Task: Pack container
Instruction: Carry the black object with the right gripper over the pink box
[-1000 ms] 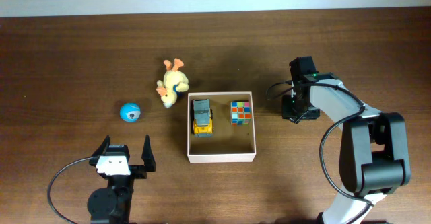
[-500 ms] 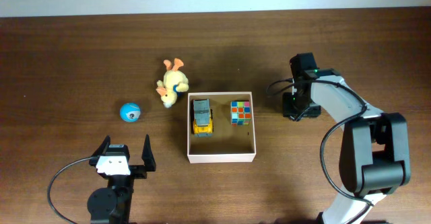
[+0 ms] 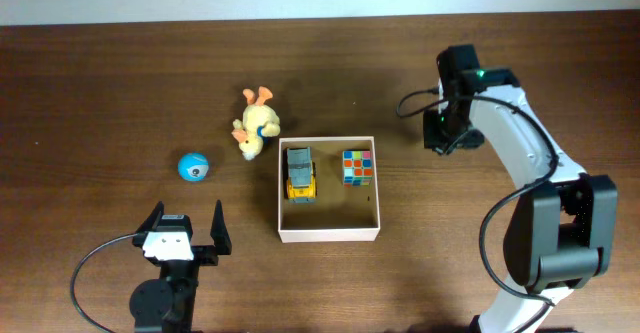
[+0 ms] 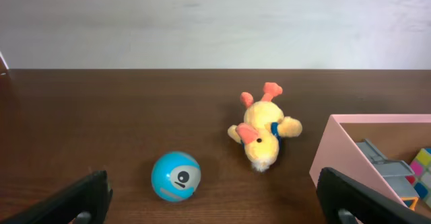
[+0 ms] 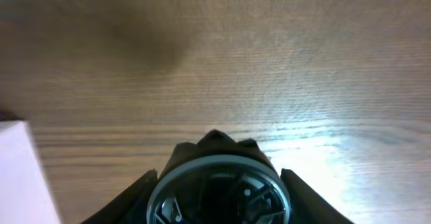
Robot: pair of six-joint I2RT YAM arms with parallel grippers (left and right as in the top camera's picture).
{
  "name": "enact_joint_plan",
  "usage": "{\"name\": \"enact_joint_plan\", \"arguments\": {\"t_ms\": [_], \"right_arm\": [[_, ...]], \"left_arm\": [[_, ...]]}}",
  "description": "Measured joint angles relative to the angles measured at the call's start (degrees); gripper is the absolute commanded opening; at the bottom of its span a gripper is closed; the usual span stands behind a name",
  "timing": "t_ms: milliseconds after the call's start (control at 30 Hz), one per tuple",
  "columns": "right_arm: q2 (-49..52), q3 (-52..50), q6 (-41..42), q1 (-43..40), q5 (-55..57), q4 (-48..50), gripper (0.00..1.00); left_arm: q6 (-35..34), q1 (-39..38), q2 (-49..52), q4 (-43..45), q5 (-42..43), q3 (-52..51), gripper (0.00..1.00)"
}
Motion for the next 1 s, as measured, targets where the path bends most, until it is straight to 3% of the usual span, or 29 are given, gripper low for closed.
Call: {"name": "enact_joint_plan", "arguments": {"t_ms": [433, 1000], "right_arm": [[0.0, 14.9, -1.8, 5.7, -0.9, -9.0, 0.52], [0.0, 16.0, -1.9, 22.7, -3.3, -9.4, 0.52]], "left_arm": [[0.0, 0.0, 0.0, 0.0, 0.0, 0.0, 0.99], [0.0, 0.0, 0.0, 0.0, 0.0, 0.0, 0.99]]}}
